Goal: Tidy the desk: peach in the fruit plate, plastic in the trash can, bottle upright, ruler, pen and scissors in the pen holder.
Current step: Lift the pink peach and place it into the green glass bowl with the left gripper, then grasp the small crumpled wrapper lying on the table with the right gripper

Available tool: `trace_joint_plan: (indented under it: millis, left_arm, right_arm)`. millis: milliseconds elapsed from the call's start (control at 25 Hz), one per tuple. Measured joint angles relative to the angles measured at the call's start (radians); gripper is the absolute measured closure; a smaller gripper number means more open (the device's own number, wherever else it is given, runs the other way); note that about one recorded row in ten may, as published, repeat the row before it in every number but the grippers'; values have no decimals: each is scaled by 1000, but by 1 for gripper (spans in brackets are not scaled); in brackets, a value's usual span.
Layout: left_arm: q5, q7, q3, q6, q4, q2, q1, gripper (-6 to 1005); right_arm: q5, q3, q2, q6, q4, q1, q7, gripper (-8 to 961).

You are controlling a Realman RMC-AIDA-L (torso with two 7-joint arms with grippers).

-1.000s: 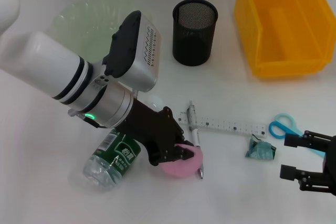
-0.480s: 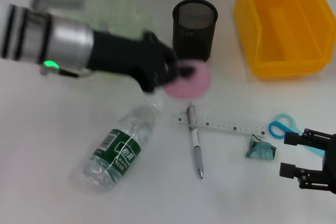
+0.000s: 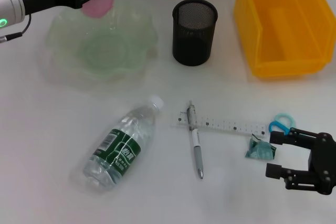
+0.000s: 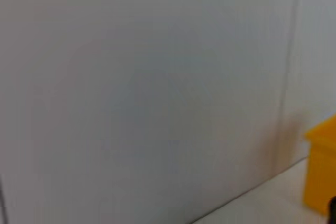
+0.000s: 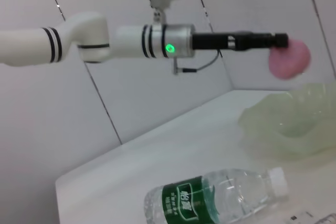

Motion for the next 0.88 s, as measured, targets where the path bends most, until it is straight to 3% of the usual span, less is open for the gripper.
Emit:
trace_joint_plan:
  millis: [40, 80, 360, 400, 480, 520, 640, 680, 760, 800, 880]
  left_arm:
    - [0, 0, 0, 0, 0, 0, 0, 792]
    - [-1, 20, 19, -130, -64, -7, -4, 714]
    - [-56, 26, 21, -108, -68, -10, 25, 447]
    - [-114, 37, 16, 1, -61, -5, 58, 418]
    - [-141, 48, 13, 70, -61, 0, 75, 360]
    - [-184, 68, 10, 199, -63, 6, 105, 331]
    - [-190, 74, 10, 248, -63, 10, 117, 243]
    - [-194, 99, 23, 432, -73, 20, 165, 214]
    - [-182, 138, 56, 566, -99, 29, 191, 186]
    - [-174, 159, 72, 622, -116, 33, 198, 171]
    - [-144, 196, 102, 692, -156, 33, 204, 143]
  right_arm:
    - [0, 0, 0, 0, 0, 0, 0, 150]
    - [0, 0, 2, -1, 0, 2, 0, 150]
    - [0, 3, 6, -2, 0, 7, 0, 150]
    - [7, 10, 6, -4, 0, 11, 3, 150]
    - [17, 14, 3, -8, 0, 13, 6, 150]
    - [35, 16, 0, -14, 0, 14, 10, 150]
    - [168, 23, -44, -28, -10, 24, 95, 150]
    - [168, 23, -44, -28, -10, 24, 95, 150]
    - [224, 24, -69, -33, -47, 39, 177, 150]
    - [235, 21, -93, -48, -127, 73, 274, 150]
    - [221, 20, -104, -59, -177, 96, 328, 150]
